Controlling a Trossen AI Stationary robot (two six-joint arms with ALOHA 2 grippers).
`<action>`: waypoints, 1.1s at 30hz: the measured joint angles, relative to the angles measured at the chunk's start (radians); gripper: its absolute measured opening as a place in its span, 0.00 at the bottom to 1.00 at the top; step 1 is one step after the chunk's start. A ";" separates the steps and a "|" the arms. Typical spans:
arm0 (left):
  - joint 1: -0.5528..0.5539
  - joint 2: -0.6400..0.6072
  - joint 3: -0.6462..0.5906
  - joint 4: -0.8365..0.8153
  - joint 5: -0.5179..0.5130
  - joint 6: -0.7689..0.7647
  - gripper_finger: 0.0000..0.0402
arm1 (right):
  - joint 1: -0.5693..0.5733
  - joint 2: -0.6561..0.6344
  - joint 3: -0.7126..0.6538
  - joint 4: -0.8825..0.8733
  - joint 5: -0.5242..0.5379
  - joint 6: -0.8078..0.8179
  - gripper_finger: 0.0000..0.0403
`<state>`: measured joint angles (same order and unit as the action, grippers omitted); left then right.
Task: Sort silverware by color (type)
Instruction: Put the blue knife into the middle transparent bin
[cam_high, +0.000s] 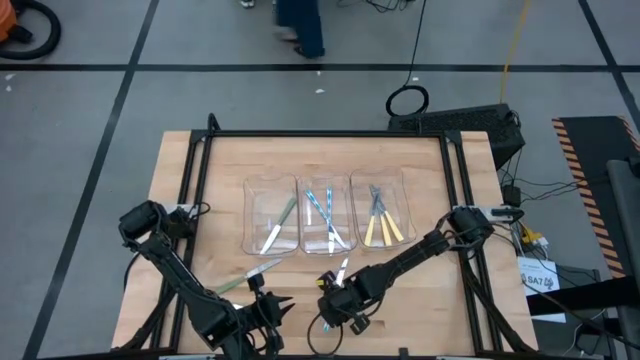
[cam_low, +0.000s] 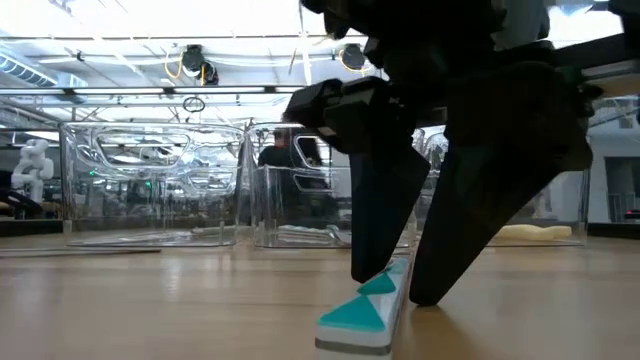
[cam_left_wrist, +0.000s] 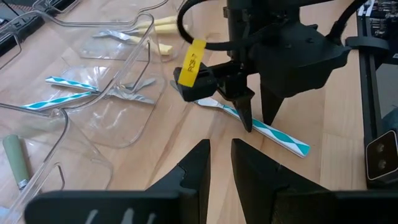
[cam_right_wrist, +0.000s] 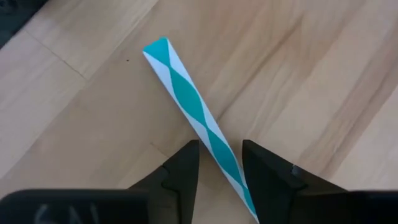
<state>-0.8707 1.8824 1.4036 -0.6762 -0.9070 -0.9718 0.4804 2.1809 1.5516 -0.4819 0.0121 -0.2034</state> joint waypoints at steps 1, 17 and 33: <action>0.000 0.000 0.000 0.000 0.000 0.000 0.18 | -0.003 0.004 0.000 0.002 -0.011 0.000 0.29; 0.000 0.000 0.000 -0.001 0.000 0.009 0.18 | 0.008 -0.020 -0.003 -0.002 -0.054 0.067 0.05; 0.000 0.000 0.000 0.000 0.000 0.004 0.18 | 0.120 -0.198 -0.008 -0.036 0.100 0.184 0.05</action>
<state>-0.8707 1.8820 1.4040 -0.6764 -0.9070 -0.9678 0.6001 1.9828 1.5436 -0.5177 0.1122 -0.0197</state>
